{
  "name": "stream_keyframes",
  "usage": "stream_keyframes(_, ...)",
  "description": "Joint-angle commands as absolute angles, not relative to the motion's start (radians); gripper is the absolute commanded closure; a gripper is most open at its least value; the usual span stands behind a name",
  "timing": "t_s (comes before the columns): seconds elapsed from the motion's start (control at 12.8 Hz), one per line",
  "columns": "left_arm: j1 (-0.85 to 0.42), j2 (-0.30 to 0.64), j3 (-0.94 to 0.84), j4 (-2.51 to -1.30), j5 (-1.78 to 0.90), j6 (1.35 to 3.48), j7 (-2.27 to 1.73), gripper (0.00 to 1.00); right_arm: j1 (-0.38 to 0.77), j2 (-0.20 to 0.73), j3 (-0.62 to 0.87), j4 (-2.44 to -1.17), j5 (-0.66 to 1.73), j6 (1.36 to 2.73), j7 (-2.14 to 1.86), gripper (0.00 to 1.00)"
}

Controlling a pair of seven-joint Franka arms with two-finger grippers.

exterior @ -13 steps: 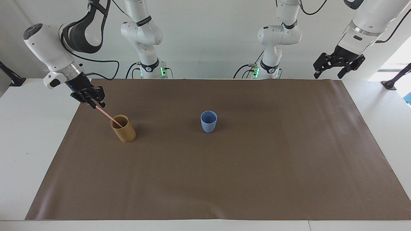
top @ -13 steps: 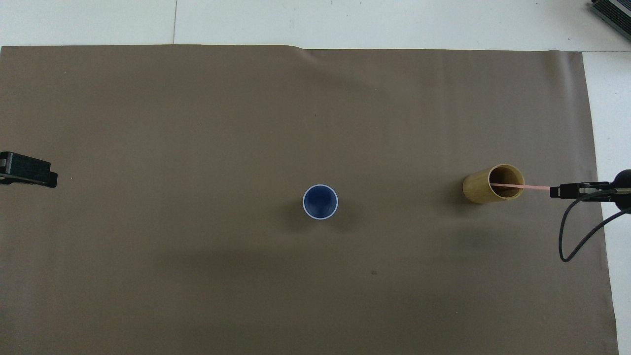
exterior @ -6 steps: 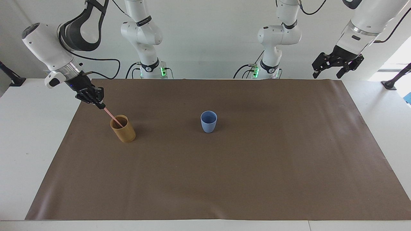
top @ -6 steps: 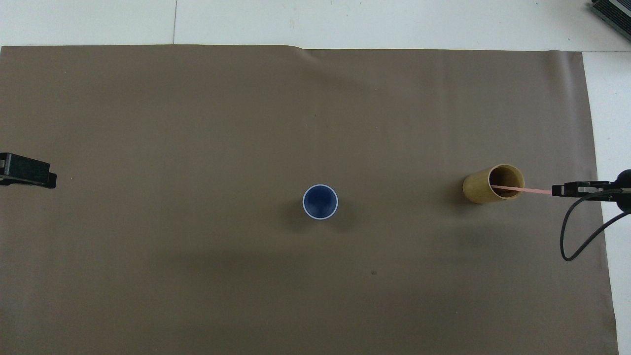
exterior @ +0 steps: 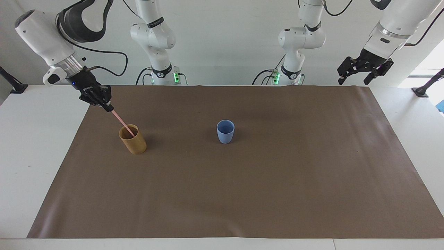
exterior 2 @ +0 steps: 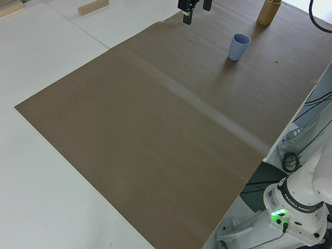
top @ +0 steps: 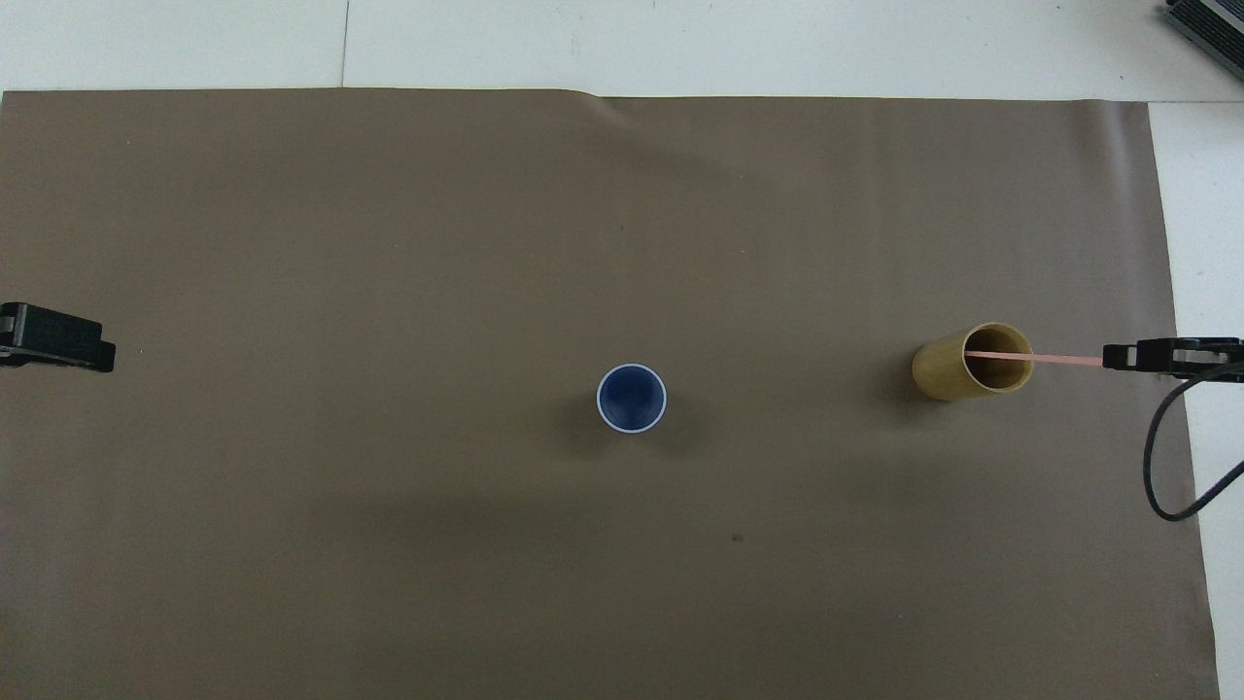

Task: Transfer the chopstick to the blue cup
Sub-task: 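Pull the pink stick out of the tan cup with the right gripper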

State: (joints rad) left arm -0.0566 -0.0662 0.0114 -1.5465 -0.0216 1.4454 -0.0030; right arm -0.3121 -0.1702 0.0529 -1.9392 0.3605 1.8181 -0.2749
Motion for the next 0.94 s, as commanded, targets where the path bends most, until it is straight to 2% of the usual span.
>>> stream_keyframes(0.0, -0.041, -0.072, 0.002, -1.536, -0.023, 1.424, 0.005, 0.0, -0.214, -0.172, 0.093, -1.775, 0.219, 1.703, -0.076, 1.0)
stream_keyframes(0.16, -0.04, -0.072, 0.003, -1.536, -0.023, 1.424, 0.005, 0.0, -0.044, -0.17, 0.126, -1.701, -0.046, 1.649, 0.056, 1.0)
stream_keyframes(0.31, -0.041, -0.072, 0.002, -1.536, -0.023, 1.424, 0.005, 0.0, 0.03, -0.17, 0.141, -1.694, -0.068, 1.646, 0.141, 1.0)
stream_keyframes(0.55, -0.041, -0.072, 0.003, -1.536, -0.023, 1.424, 0.005, 0.0, 0.04, -0.166, 0.181, -1.694, 0.116, 1.67, 0.291, 1.0)
stream_keyframes(0.7, -0.041, -0.072, 0.003, -1.536, -0.023, 1.424, 0.005, 0.0, 0.038, -0.149, 0.3, -1.692, 0.169, 1.716, 0.43, 1.0)
stream_keyframes(0.86, -0.041, -0.072, 0.003, -1.536, -0.023, 1.424, 0.005, 0.0, 0.04, -0.12, 0.35, -1.669, 0.236, 1.746, 0.555, 1.0)
